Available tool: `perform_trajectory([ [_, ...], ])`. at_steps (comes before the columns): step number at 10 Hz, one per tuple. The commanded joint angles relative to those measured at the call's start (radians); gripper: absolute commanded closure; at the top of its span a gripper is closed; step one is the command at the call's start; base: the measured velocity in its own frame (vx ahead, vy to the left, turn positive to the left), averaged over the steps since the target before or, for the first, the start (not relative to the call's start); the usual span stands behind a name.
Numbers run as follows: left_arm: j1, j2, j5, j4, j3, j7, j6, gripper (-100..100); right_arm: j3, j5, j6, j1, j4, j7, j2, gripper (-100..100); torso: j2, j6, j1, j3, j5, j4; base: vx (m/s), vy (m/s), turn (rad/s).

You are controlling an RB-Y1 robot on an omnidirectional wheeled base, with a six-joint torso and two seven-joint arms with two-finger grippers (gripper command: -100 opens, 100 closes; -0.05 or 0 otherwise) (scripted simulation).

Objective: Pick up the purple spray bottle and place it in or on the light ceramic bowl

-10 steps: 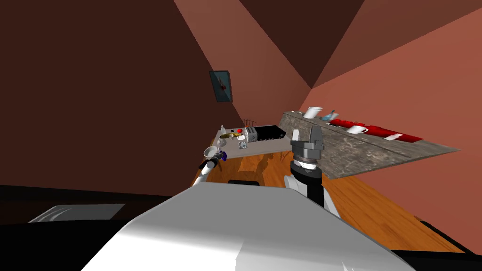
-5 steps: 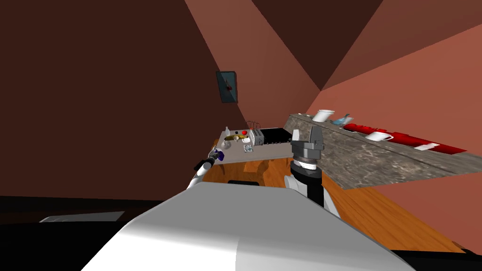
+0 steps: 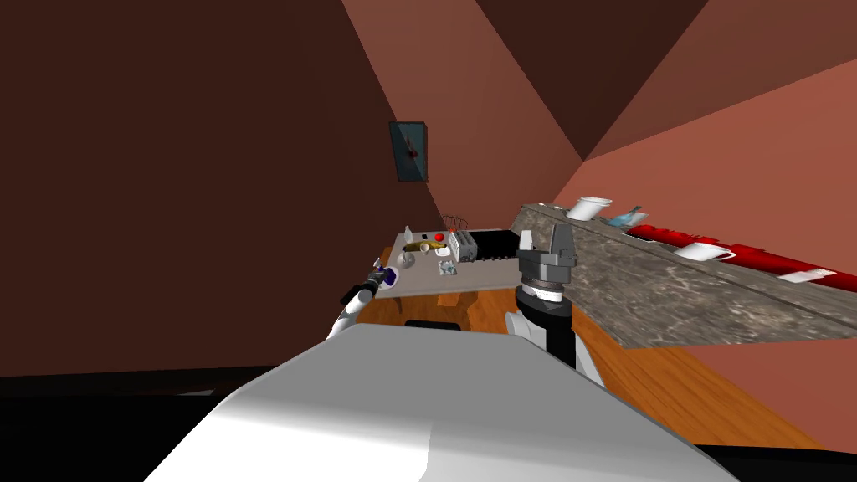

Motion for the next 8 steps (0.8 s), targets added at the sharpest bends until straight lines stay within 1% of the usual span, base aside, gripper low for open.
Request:
perform_trajectory([
  [1, 0.0, 0.0, 0.0, 0.0, 0.0, 0.0, 0.0, -100, 0.0, 0.0, 0.0, 0.0, 0.0, 0.0, 0.0, 0, 0.0, 0.0, 0.0, 0.0, 0.0, 0.0, 0.005, 0.006, 0.0],
  [4, 0.0, 0.0, 0.0, 0.0, 0.0, 0.0, 0.0, -100, 0.0, 0.0, 0.0, 0.0, 0.0, 0.0, 0.0, 0, 0.002, 0.0, -0.002, 0.001, -0.001, 0.001, 0.0, 0.0, 0.0],
  [5, 0.0, 0.0, 0.0, 0.0, 0.0, 0.0, 0.0, 0, 0.0, 0.0, 0.0, 0.0, 0.0, 0.0, 0.0, 0, 0.002, 0.0, -0.002, 0.001, -0.001, 0.001, 0.0, 0.0, 0.0],
  [6, 0.004, 0.032, 0.011, -0.022, 0.016, 0.016, 0.036, -100, 0.0, 0.0, 0.0, 0.0, 0.0, 0.0, 0.0, 0, 0.002, 0.0, -0.002, 0.001, -0.001, 0.001, 0.01, -0.05, 0.072],
  [8, 0.008, 0.064, 0.023, -0.045, 0.033, 0.033, 0.073, -100, 0.0, 0.0, 0.0, 0.0, 0.0, 0.0, 0.0, 0, 0.001, 0.0, -0.008, 0.001, -0.002, 0.0, 0.031, -0.103, 0.059],
])
